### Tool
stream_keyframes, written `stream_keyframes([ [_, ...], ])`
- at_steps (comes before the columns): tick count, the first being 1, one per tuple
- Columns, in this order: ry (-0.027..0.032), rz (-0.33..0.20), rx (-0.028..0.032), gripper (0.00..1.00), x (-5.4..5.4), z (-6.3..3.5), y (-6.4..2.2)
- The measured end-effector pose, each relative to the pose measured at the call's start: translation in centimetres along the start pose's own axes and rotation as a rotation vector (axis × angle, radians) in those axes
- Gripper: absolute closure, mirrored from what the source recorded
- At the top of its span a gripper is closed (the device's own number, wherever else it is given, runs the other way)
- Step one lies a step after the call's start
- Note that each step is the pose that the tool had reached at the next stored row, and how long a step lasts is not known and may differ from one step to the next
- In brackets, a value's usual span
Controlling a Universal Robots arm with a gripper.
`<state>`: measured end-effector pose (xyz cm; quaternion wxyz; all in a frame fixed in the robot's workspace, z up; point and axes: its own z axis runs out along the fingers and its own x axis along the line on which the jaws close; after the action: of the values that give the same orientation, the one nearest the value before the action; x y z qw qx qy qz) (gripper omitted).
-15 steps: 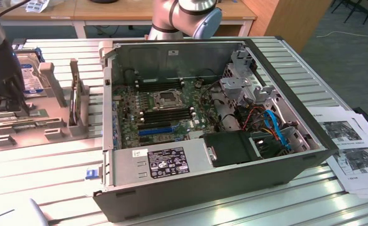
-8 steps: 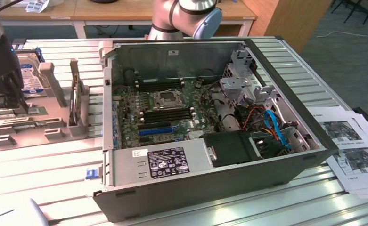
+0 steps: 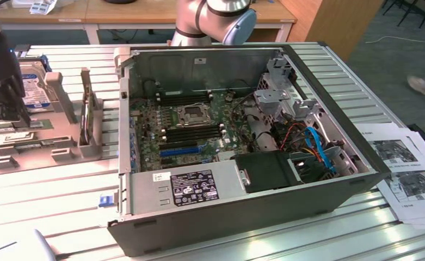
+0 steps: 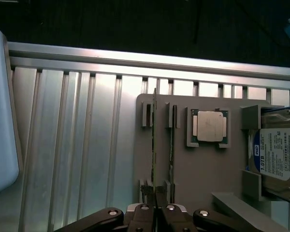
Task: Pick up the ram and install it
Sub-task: 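Pick up the ram and move it above insertion slot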
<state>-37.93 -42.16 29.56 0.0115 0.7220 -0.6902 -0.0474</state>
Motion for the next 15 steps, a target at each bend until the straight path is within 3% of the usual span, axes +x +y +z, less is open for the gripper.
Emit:
stream_keyframes([
  [15, -0.0004, 0.001, -0.0089, 0.88, -0.1, -2.16, 0.03],
])
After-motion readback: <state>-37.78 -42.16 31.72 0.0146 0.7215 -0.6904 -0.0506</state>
